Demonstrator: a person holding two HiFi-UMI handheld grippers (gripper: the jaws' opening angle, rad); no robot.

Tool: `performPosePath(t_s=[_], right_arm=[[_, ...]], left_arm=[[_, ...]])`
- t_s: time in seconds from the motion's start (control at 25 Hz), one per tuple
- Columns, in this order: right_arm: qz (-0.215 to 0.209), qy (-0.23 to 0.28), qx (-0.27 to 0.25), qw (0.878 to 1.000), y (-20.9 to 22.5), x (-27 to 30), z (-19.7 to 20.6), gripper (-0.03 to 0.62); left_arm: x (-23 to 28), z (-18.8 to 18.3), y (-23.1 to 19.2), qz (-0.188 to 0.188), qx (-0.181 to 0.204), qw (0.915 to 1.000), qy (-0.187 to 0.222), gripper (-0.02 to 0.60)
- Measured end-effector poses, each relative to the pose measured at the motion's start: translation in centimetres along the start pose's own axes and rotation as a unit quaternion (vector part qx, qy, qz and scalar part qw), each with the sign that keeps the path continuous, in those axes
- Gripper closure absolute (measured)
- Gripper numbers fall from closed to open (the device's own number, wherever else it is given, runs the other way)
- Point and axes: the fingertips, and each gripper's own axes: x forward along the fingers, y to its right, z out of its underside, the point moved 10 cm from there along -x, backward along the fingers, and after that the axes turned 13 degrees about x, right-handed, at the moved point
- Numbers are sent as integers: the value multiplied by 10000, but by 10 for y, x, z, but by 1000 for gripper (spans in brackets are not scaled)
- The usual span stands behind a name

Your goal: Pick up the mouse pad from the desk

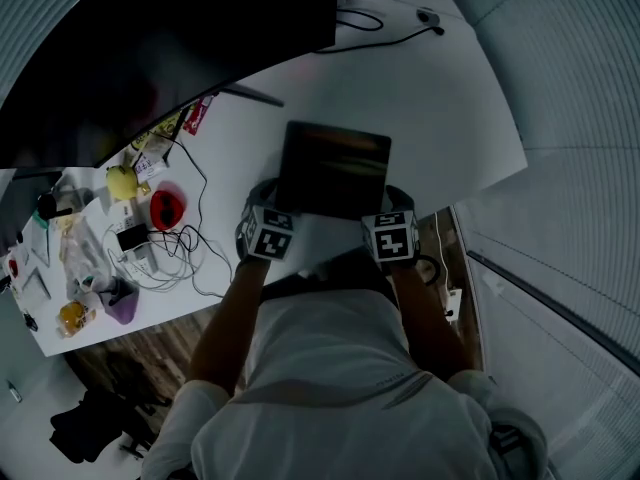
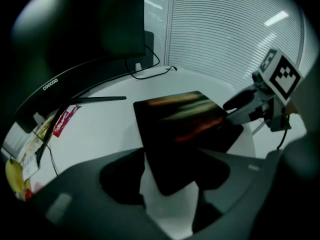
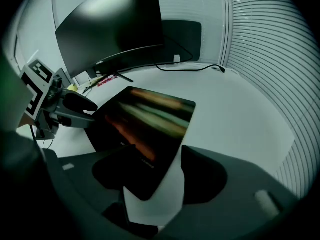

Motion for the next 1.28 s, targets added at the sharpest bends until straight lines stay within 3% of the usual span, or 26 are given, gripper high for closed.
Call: performPosePath(t_s=[0.32,0.4,0.6,0.68,0.84,1.04,1.28], right_arm=[[37,-126,35,9999,-8,1,-1,356],[25,-126,16,9999,-13,2,0,402],[-44,-60,-119,9999,-27,2,7,523],[-82,12,-190,9998,-29,0,7,536],[-345,285,-94,9990,-31,-22,-3,536],[-395,878,-116,9953,-41,-49,-24,540],[-458,1704,-186,9841,-62,-101,-56,542]], left_arm=[[-3,-3,0,-6,-491,9988,-46,347],[-2,-4,1,-15,-502,9986,-161,356],[0,-1,16,-40,-438,9990,-124,486],[-8,-6,19,-35,-436,9990,-13,508],[-31,-17,14,105,-540,9978,356,509],[-61,-35,2,-3,-492,9948,891,517],[-121,-65,-13,-231,-387,9824,1811,522]])
